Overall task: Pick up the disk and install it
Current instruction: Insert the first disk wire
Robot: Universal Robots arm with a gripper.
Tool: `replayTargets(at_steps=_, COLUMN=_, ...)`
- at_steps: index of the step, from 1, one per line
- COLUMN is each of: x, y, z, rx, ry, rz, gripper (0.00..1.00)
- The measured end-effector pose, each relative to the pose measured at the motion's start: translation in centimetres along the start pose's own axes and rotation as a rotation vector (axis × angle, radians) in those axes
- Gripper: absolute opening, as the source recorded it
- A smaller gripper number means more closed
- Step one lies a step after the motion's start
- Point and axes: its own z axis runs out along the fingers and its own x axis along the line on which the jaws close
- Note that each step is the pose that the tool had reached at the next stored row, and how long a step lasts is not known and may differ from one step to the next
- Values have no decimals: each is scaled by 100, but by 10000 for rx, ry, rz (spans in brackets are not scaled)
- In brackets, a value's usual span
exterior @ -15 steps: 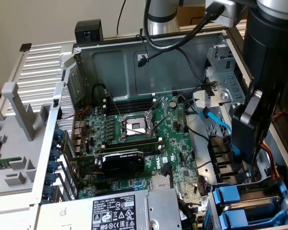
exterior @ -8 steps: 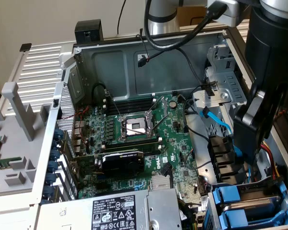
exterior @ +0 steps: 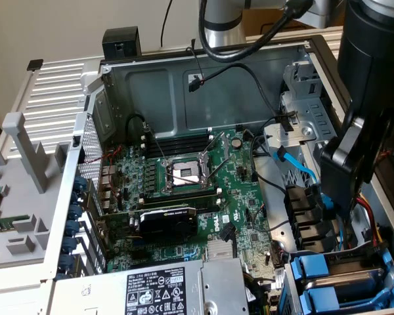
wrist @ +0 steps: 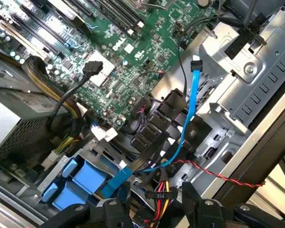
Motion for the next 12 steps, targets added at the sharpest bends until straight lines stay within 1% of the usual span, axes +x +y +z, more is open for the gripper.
replayTargets(at_steps=2, x=-1, y=-3, z=-17, rx=-41, ry=-46, rz=56, gripper=55)
replayTargets(at_steps=4, x=1, y=-9, z=-35, rx=-71, ry=-72, rz=109, gripper=55)
replayTargets(at_steps=7, x=2, y=-11, z=-34, rx=-74, ry=-73, rz=152, gripper=55)
replayTargets(at_steps=12, x=34, y=-52, z=-36, rx=-64, ry=-68, rz=259, gripper=55)
